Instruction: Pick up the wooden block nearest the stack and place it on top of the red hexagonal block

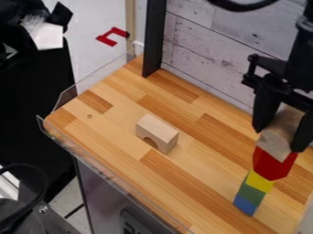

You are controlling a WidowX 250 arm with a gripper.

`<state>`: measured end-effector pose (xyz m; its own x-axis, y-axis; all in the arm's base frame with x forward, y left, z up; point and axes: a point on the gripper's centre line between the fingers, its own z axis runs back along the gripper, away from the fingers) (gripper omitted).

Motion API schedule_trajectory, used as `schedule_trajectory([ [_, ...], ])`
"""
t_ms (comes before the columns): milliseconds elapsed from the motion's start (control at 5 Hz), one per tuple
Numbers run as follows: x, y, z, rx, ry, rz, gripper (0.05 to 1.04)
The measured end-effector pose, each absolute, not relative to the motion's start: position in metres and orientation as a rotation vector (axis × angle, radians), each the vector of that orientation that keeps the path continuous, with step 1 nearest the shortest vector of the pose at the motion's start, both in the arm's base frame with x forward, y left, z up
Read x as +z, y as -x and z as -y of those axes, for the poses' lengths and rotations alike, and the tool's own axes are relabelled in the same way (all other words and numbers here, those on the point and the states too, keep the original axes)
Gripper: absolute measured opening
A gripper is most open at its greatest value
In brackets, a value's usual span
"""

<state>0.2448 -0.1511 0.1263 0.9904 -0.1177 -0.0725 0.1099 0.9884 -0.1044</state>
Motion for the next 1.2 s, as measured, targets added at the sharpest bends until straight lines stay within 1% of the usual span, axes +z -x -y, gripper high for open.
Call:
schedule_trajectory([
  [200,0.125,-0.249,0.154,-0.113,0.107,-0.065,0.577],
  [400,0.115,-0.253,0.156,-0.11,0.102,-0.083,0.577],
  [600,0.115,-0.256,0.158,-0.109,0.107,-0.062,0.577],
  [800,0.114,-0.257,0.157,-0.101,0.109,-0.064,0.577],
  [1000,0.114,-0.257,0.154,-0.083,0.101,-0.085,0.632],
  [1200,0.112,-0.257,0.154,-0.072,0.105,-0.094,0.924],
])
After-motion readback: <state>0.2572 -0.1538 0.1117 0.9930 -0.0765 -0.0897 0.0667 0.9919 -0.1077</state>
